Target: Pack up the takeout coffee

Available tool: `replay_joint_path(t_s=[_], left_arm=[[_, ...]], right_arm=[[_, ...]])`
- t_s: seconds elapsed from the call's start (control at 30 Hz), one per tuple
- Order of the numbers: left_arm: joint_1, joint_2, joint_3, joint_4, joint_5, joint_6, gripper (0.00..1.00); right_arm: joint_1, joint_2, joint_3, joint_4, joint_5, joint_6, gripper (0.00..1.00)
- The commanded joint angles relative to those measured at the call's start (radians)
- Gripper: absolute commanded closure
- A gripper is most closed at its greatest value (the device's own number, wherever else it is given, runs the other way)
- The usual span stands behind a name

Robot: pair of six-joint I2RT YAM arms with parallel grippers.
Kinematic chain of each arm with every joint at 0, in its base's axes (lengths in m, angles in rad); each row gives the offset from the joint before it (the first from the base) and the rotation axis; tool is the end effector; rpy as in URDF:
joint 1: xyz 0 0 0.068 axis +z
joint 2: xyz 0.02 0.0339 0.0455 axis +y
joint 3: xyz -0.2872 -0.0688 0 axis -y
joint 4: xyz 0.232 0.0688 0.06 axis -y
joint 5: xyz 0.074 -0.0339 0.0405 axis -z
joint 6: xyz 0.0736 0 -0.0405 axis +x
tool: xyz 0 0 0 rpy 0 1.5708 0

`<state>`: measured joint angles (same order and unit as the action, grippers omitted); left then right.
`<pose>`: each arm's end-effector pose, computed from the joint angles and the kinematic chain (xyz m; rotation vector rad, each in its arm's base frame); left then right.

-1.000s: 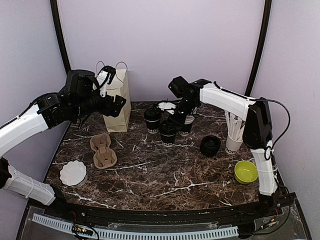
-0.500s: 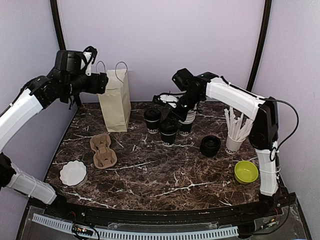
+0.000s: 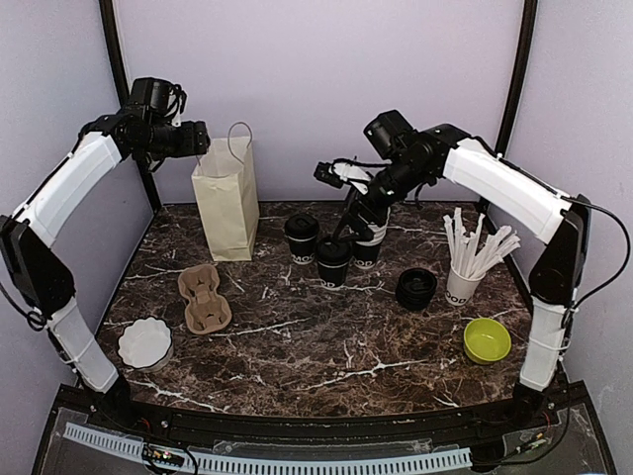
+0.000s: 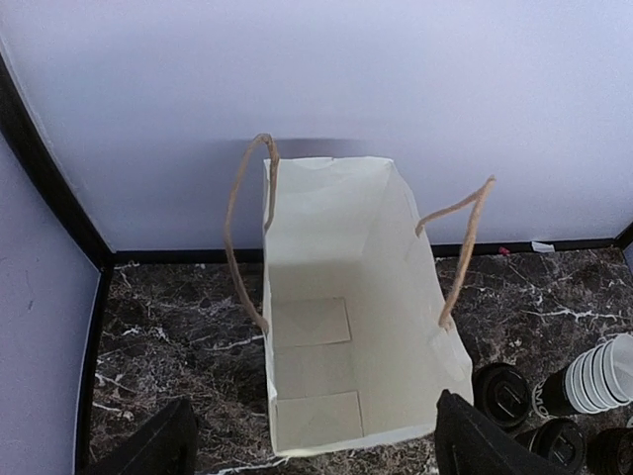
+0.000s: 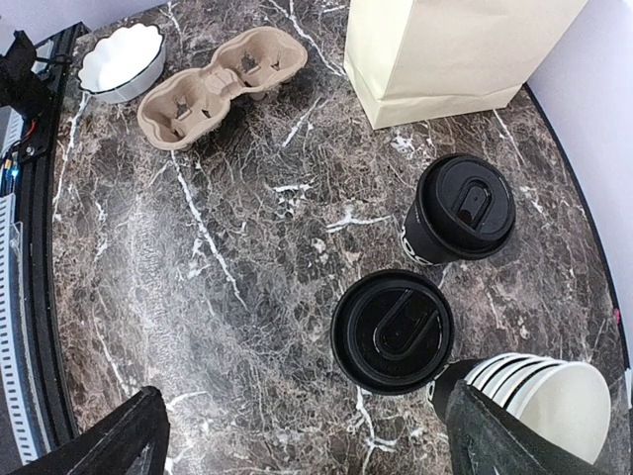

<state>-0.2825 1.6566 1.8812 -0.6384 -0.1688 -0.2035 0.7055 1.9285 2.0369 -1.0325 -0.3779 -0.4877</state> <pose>0.3795 -0.0973 0.4509 -0.0311 1.9811 -0.1484 0.3101 0.2998 0.3536 -1.5269 1.9650 0.5625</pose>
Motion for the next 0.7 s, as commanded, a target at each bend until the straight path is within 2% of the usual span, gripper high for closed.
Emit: replay_joint_path(t_s=[0.0,0.17,0.23,0.43,0.5,0.57,0.67], left_arm=[[0.056,0.118,0.122,-0.083,0.085,-0.029,0.17],[0.102,0.223,0.202,-0.088,0.113,-0.026,0.20],[0.119,0.267,0.240,-0.102,0.136,-0.026,0.25],[0.135,0.317,0.281,-0.107,0.254,-0.001,0.58],[0.136,0.314,0.284,-0.106,0.254,0.009,0.76],[0.135,0.303,0.292,-0.100,0.258,0.018,0.87],[0.136,0.270,0.292,-0.079,0.266,0.035,0.97]], right_arm=[[-0.005,-0.084,-0.061,0.030,0.018,0.006,0.01],[-0.006,-0.143,-0.128,0.047,0.056,-0.002,0.01],[-0.007,-0.163,-0.159,0.059,0.076,-0.006,0.02],[-0.016,-0.199,-0.209,0.070,0.113,-0.011,0.01],[-0.018,-0.209,-0.220,0.075,0.121,-0.012,0.01],[-0.020,-0.215,-0.227,0.078,0.133,-0.013,0.02],[-0.025,-0.223,-0.237,0.086,0.148,-0.015,0.01]])
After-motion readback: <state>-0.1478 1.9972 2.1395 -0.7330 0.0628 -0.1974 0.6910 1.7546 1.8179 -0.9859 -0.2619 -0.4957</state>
